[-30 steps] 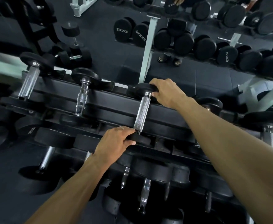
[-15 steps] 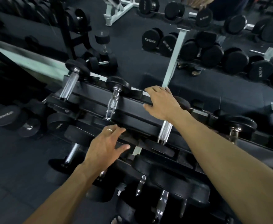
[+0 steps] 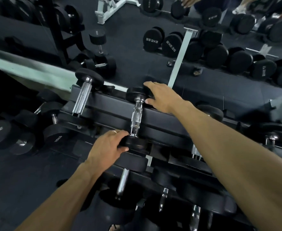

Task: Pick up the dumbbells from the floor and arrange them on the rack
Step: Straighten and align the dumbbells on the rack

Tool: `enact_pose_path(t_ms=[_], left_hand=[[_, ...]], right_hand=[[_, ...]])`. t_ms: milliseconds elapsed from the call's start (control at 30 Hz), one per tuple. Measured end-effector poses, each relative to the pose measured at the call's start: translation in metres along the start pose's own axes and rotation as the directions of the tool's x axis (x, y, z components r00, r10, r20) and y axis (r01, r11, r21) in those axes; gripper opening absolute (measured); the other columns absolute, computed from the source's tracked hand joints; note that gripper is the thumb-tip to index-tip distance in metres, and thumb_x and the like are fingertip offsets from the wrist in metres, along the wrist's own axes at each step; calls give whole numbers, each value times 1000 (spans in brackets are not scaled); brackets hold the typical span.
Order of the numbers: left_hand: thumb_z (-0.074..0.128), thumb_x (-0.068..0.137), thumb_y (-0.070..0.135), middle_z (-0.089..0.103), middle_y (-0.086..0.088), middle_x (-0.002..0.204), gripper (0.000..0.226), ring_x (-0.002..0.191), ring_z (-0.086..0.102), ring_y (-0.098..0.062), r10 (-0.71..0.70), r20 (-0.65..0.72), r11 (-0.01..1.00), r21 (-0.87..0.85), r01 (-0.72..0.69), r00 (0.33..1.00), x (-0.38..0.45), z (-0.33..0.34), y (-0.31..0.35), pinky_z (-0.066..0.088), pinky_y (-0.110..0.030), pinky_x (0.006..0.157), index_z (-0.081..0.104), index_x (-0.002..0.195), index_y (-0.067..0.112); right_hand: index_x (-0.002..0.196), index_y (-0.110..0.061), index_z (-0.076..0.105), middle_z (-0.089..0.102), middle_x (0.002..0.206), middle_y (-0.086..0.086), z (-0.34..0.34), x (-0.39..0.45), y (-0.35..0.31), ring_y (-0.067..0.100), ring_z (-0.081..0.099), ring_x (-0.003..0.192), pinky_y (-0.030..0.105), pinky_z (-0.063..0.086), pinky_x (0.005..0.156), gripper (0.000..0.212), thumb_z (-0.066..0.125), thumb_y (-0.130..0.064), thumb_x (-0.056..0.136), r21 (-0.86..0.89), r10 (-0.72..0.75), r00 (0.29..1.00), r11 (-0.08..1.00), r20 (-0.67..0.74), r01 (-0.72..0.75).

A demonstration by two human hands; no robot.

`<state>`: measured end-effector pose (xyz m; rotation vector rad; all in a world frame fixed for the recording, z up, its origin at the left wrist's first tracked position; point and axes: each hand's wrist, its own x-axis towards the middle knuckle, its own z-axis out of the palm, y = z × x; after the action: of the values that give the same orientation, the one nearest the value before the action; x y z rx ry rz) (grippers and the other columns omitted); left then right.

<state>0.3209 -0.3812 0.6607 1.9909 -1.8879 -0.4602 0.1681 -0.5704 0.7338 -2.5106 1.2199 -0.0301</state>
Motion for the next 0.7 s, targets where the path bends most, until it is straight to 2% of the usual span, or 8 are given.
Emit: enact_pose_path(t_ms=[100,167,433,700], left_hand=[[83,69,21,70,-3,106,52,95,66,-25,70,4,996,-50,-69,998,4,0,-4,53,-37,85,64,116,14],[83,69,20,70,-5,105,52,94,67,-27,96,6,993,-65,-95,995,4,0,-7,53,-38,84,64,116,12],[79,75,19,66,-4,119,53,105,64,-23,83,41,994,-78,-80,996,8,-7,-3,50,-34,94,62,124,13],[78,76,21,66,-2,118,54,101,64,-22,39,68,998,-57,-36,997,8,-8,2,47,-31,94,60,127,16]], right_hand=[[135,-12,47,61,124,11,6,5,-4,32,56,113,44,44,97,46,61,-20,93,10,25,999,1000,-30,-24],[132,-12,51,63,121,10,7,5,-5,32,58,110,43,45,95,41,62,-17,92,35,43,997,999,-57,-41],[133,-12,50,64,115,13,9,-5,2,34,60,104,43,48,92,41,62,-16,94,71,121,990,991,-69,-116],[139,-12,46,62,120,16,9,-6,2,36,56,111,47,45,96,46,59,-17,96,69,144,988,988,-56,-140]])
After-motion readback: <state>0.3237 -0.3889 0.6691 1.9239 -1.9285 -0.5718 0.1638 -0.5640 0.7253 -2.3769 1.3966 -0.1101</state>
